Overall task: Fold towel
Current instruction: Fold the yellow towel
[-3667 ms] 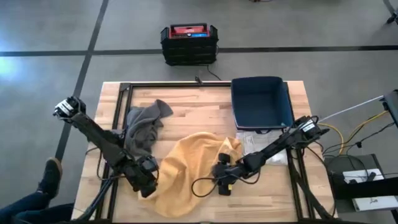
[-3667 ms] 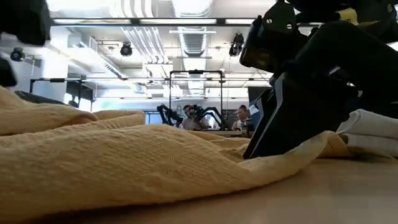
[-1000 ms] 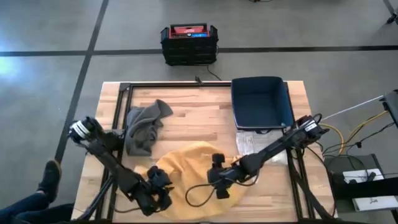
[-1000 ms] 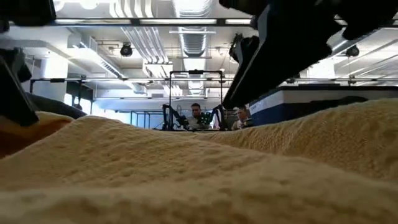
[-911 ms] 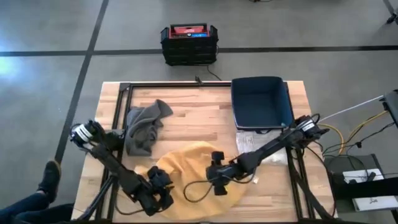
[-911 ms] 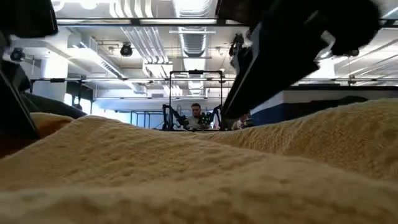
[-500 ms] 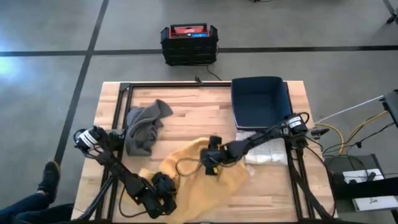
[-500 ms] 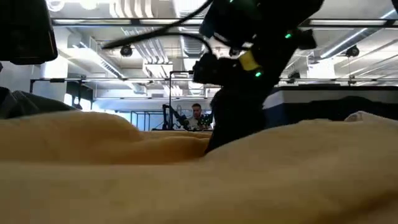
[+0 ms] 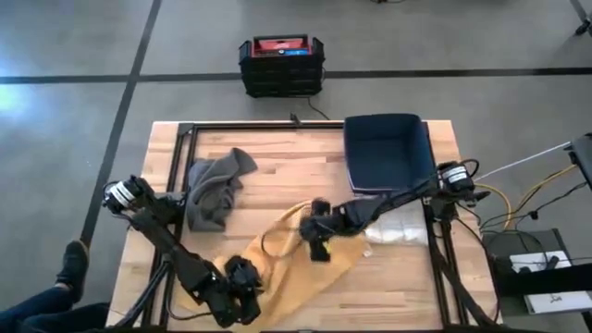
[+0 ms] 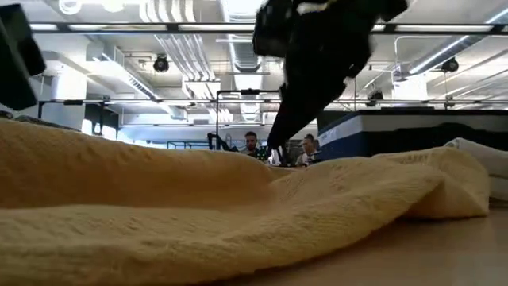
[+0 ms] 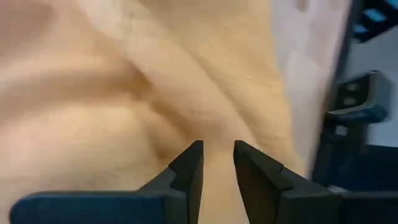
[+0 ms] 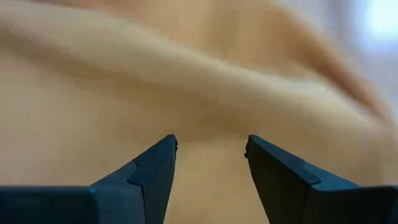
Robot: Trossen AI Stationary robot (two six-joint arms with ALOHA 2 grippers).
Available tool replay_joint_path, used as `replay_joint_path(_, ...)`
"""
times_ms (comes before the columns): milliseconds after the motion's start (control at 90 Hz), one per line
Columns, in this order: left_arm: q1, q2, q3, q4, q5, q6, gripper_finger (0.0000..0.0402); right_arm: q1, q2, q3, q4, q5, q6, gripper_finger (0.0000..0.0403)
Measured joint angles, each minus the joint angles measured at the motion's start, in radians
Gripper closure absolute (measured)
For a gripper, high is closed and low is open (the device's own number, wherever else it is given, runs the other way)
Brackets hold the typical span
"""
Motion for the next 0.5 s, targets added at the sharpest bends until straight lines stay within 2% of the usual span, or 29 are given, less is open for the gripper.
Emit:
replay_joint_path(144, 0.003, 0.02, -0.041, -0.004, -0.011, 0.018, 0.0326, 0.11, 0.084, -0.016, 0.167, 0.01, -0.013, 0.022)
replay_joint_path(256, 0.007, 0.034, -0.065, -0.042, 0.032, 0.009, 0.0326, 0.147, 0.153, -0.014, 0.165, 0.035, 0.002, 0.022)
replay_joint_path(356, 0.006, 0.029, -0.068, -0.169, 0.092, -0.059, 0.0326, 0.16, 0.18, -0.011, 0.125, 0.043, 0.05, 0.022)
replay_joint_path(500, -0.017, 0.008, -0.059, -0.408, 0.11, -0.189, 0.0326, 0.173, 0.186, -0.009, 0.065, 0.052, 0.063, 0.022)
